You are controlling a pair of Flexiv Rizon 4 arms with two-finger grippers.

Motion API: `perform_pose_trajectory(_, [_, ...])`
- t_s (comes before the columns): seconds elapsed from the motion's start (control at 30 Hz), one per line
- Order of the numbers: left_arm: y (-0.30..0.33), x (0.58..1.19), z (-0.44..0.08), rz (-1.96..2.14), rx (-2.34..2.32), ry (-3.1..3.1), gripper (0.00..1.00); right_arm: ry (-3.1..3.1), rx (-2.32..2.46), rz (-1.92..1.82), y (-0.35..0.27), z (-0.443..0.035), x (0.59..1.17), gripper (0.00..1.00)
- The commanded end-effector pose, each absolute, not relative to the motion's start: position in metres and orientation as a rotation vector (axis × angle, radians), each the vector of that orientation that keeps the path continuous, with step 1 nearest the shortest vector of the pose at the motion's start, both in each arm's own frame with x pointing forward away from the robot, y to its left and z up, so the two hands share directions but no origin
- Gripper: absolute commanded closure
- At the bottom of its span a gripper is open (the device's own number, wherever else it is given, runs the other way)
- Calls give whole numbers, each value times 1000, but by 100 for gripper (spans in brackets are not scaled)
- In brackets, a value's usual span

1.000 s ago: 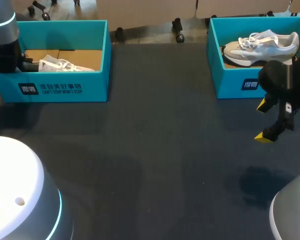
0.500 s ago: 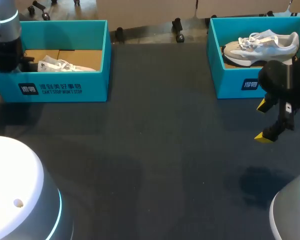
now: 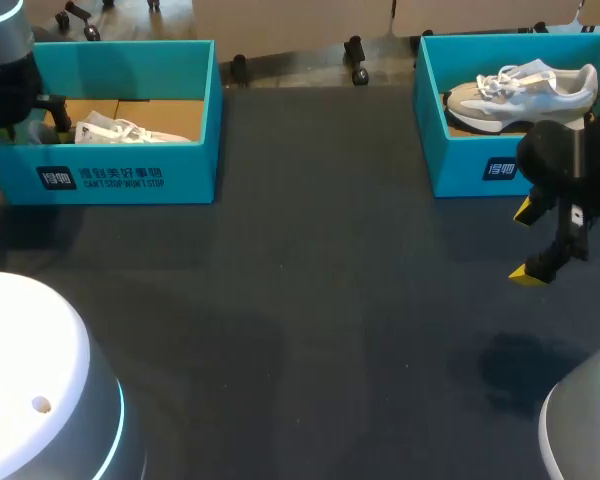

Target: Take the shoe out of the shoebox, open the shoe tongue, remove and reinsert the insole, then place the shoe into the shoebox

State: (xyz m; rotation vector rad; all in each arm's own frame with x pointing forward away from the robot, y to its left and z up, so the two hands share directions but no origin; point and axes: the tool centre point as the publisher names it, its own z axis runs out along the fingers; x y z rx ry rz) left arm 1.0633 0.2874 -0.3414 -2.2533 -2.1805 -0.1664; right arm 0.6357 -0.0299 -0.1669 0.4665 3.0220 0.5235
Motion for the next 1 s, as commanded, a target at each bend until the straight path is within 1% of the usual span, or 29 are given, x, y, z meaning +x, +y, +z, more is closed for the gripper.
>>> perform_pose_trajectory(0.03, [287,1062,-329,-165,-2254,-2195,0,3027,468,518,-28,-168,638,0])
perform_pose_trajectory(0.53, [270,1075,-282,-121,-2173,-2287,0,3027,468,518,-28,-168,638,0])
perform_pose_trajectory(0.73, [261,1061,-259,-83,-2178,-2236,0,3027,468,518,-28,-168,638,0])
perform_pose_trajectory(1.0, [249,1014,-239,-24,-2276,-2111,0,3003,574,368,-102,-153,689,0])
